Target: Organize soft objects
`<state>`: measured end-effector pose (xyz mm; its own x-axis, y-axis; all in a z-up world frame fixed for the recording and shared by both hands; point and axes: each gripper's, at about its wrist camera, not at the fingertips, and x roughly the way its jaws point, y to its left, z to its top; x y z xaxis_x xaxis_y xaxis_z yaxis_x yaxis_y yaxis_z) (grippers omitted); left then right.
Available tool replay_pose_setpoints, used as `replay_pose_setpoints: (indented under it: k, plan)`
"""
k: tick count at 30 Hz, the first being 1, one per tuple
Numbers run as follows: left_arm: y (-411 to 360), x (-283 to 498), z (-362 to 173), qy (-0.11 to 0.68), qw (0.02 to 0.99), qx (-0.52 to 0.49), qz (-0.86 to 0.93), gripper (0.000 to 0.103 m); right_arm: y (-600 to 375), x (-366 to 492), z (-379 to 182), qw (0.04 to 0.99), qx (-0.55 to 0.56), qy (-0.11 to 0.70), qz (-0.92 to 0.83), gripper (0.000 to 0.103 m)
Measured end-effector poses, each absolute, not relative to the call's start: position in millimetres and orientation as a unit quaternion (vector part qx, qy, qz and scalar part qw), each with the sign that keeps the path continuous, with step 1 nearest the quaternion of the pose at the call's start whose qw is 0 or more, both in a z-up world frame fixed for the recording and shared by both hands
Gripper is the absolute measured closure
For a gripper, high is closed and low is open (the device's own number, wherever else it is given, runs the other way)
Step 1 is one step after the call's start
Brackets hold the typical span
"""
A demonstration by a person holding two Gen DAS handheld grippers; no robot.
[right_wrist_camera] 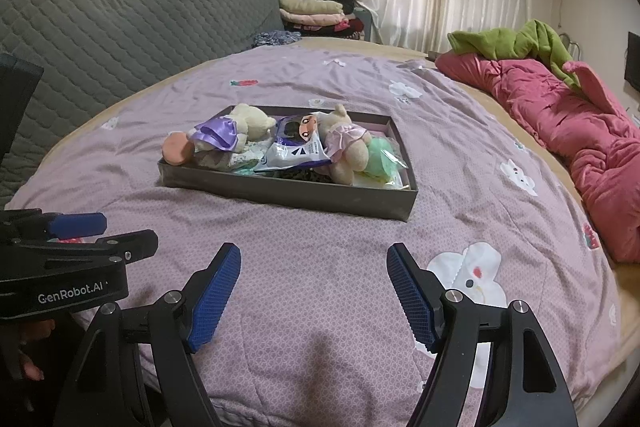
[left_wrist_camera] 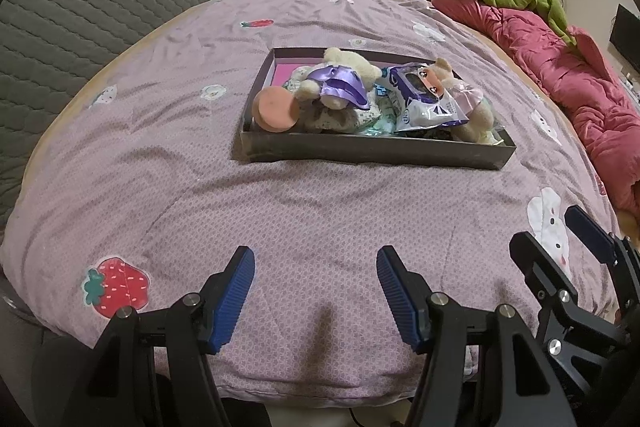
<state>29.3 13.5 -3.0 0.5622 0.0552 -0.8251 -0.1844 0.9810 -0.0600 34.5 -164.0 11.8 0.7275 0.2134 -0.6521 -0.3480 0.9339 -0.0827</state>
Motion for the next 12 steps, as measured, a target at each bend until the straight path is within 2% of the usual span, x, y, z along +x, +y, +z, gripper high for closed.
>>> replay_pose_setpoints:
  k: [12]
  plan:
    - [16,33,-15,0.475,0.874,-0.066,0.074,0.040,-170,41,5,0.922,-0.092,0.345,0.147,0.026]
